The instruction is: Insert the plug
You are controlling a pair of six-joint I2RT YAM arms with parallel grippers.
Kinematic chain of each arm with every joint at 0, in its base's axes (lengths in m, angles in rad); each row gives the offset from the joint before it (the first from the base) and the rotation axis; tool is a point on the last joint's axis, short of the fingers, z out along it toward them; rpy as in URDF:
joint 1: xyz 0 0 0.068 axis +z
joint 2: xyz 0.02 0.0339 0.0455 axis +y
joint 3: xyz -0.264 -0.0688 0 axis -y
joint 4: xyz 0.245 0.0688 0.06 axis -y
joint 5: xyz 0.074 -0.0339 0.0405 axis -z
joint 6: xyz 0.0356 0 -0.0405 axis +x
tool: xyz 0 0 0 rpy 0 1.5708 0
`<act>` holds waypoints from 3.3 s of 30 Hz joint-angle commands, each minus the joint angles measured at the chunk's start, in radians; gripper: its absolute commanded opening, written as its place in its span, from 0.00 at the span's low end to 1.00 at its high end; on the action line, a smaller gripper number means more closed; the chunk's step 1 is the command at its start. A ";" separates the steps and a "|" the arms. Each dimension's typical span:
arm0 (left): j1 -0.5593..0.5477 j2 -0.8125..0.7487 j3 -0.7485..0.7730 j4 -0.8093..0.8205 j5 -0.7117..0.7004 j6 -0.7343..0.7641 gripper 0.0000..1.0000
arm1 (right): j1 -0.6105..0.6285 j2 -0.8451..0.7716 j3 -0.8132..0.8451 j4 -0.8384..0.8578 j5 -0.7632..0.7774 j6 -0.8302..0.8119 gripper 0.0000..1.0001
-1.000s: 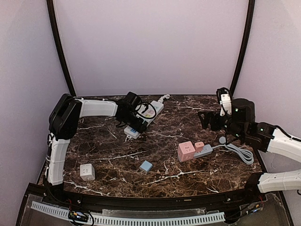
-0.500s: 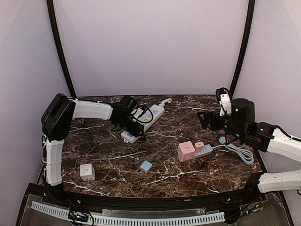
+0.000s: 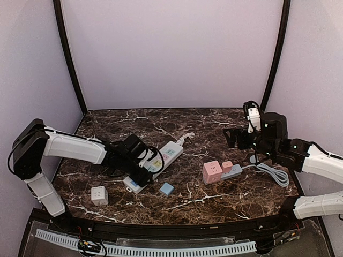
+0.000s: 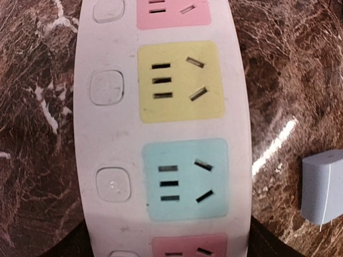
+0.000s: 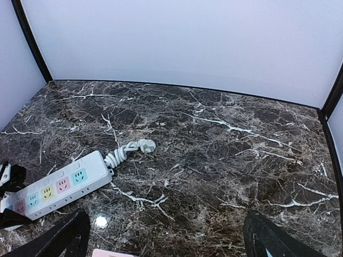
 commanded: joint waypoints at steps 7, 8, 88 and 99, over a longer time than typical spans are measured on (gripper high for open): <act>-0.029 -0.205 -0.145 0.049 -0.059 -0.074 0.89 | -0.002 -0.010 0.029 0.010 -0.009 0.023 0.99; -0.033 -0.218 -0.141 0.043 -0.068 -0.075 0.92 | -0.002 -0.014 0.031 0.007 -0.012 0.025 0.99; -0.355 -0.078 -0.108 0.758 -0.267 0.149 0.24 | -0.001 0.275 0.264 -0.217 -0.927 0.247 0.92; -0.354 -0.095 -0.154 0.886 -0.274 0.230 0.23 | 0.094 0.474 0.313 -0.155 -0.997 0.266 0.71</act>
